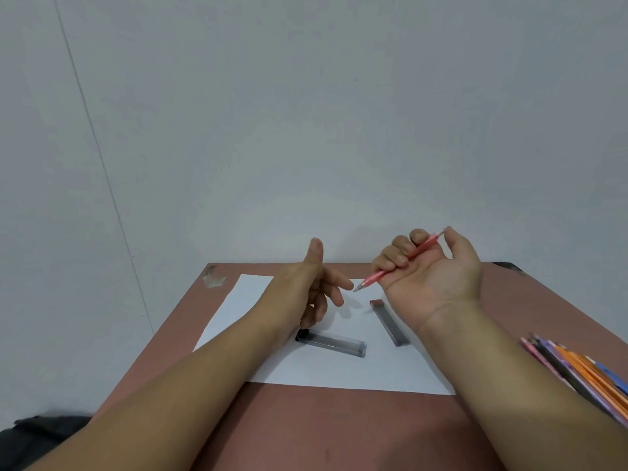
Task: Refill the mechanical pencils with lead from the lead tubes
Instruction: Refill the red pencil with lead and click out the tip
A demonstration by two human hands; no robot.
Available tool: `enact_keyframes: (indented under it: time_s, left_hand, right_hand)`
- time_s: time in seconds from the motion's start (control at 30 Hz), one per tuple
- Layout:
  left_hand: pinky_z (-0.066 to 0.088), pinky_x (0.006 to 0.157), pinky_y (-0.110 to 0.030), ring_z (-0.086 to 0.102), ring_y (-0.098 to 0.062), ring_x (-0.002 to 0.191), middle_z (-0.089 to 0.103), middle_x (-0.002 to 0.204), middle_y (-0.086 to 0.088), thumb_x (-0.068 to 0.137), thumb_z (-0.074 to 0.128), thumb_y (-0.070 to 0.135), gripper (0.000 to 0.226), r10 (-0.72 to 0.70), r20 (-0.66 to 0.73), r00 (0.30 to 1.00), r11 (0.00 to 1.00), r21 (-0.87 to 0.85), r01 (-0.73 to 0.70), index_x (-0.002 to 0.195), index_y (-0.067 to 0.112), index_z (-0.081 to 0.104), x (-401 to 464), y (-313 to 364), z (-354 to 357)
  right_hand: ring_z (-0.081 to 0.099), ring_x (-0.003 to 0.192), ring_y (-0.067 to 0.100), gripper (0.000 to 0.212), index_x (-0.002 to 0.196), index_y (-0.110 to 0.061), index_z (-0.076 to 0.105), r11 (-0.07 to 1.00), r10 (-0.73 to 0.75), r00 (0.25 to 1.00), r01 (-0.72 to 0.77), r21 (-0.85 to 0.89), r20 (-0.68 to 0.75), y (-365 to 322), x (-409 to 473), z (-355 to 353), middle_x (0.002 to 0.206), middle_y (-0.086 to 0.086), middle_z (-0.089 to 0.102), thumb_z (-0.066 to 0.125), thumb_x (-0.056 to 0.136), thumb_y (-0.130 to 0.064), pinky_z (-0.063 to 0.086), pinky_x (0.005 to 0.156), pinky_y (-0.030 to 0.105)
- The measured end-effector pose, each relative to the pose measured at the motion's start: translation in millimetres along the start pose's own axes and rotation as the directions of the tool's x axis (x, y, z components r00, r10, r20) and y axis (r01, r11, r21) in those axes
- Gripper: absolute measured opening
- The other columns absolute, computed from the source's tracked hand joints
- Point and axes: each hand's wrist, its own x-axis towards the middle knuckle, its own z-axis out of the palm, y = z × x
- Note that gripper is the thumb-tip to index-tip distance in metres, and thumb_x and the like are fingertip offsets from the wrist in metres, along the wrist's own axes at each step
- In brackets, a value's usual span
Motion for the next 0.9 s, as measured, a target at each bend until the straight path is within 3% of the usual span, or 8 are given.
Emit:
enact_keyframes:
  time_s: [0.33,0.9]
  left_hand:
    - [0.028,0.045,-0.023,0.042,-0.017,0.053,0.064,0.077,-0.008,0.085,0.021,0.086,0.104,-0.17,0.099,0.98,0.97,-0.156,0.184,0.102,-0.001,0.076,2.8,2.8,-2.2]
    - [0.026,0.047,-0.027,0.041,-0.018,0.061,0.065,0.084,-0.006,0.088,0.018,0.085,0.102,-0.136,0.24,0.961,0.962,-0.201,0.186,0.109,0.004,0.076,2.7,1.6,-8.3]
  right_hand:
    - [0.026,0.054,0.019,0.039,0.06,-0.016,0.038,0.996,-0.042,0.999,0.042,0.078,-0.002,-4.5,-0.8,1.2,0.065,0.001,0.032,0.038,0.091,-0.039,0.027,0.054,0.029]
    - [0.025,0.052,0.019,0.038,0.06,-0.016,0.035,0.992,-0.081,0.996,0.084,0.098,-0.038,-6.0,3.9,-5.3,0.063,0.0,0.031,0.036,0.09,-0.039,0.025,0.054,0.028]
